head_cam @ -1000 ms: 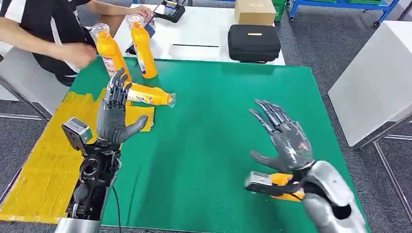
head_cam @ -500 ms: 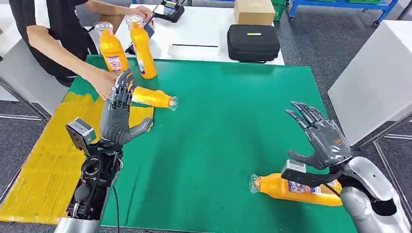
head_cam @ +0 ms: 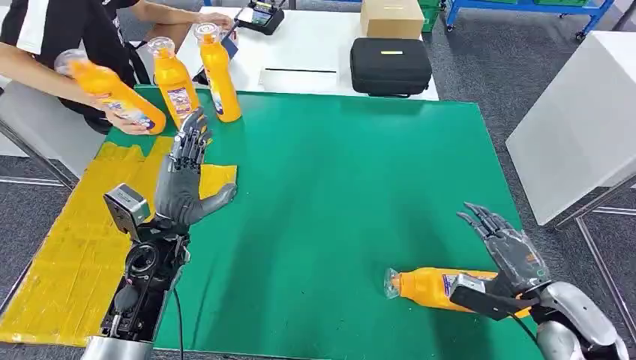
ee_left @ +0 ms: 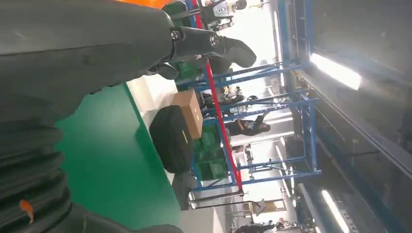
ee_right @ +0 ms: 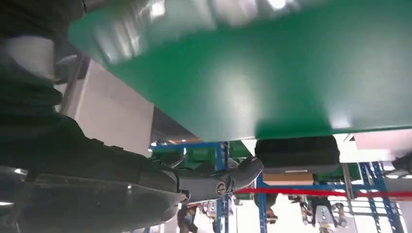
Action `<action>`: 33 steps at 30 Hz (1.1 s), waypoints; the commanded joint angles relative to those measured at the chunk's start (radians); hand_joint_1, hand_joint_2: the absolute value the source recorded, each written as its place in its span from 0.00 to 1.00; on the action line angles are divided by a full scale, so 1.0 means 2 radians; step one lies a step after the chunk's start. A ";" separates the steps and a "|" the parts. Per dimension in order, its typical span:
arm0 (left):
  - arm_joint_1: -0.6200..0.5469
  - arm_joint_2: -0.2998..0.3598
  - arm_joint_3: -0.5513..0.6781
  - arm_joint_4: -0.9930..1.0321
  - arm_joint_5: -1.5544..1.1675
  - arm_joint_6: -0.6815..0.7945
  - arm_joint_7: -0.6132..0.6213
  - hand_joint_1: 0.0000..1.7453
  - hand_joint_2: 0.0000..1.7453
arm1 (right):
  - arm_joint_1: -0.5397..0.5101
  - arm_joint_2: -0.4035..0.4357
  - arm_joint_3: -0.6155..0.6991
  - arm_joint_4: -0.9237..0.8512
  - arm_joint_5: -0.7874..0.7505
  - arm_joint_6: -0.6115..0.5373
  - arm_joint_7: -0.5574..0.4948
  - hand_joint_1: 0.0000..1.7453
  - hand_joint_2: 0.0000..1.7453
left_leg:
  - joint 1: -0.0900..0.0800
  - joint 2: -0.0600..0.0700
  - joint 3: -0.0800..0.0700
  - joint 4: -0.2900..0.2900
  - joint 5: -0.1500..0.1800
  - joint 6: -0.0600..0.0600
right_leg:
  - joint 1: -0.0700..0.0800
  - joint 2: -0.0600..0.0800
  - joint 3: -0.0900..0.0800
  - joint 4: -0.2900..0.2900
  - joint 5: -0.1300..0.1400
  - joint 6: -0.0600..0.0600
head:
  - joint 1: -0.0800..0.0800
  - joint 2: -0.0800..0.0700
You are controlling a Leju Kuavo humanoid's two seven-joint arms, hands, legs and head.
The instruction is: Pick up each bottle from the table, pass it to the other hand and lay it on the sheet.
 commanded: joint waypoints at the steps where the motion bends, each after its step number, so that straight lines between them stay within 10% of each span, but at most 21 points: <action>1: -0.010 0.018 -0.011 0.023 -0.003 0.008 0.002 0.00 1.00 | 0.002 0.079 -0.032 -0.011 0.020 -0.019 -0.004 0.00 1.00 | 0.000 0.001 0.003 -0.001 -0.001 -0.001 | 0.001 0.000 0.002 -0.001 0.000 -0.001 | 0.000 0.000; 33: -0.010 0.004 -0.005 0.062 -0.053 0.040 0.003 0.00 1.00 | 0.027 0.125 -0.082 0.034 0.070 0.008 0.000 0.00 1.00 | 0.000 0.001 0.004 -0.001 -0.001 -0.001 | 0.001 0.000 0.004 -0.001 -0.001 -0.001 | 0.000 0.000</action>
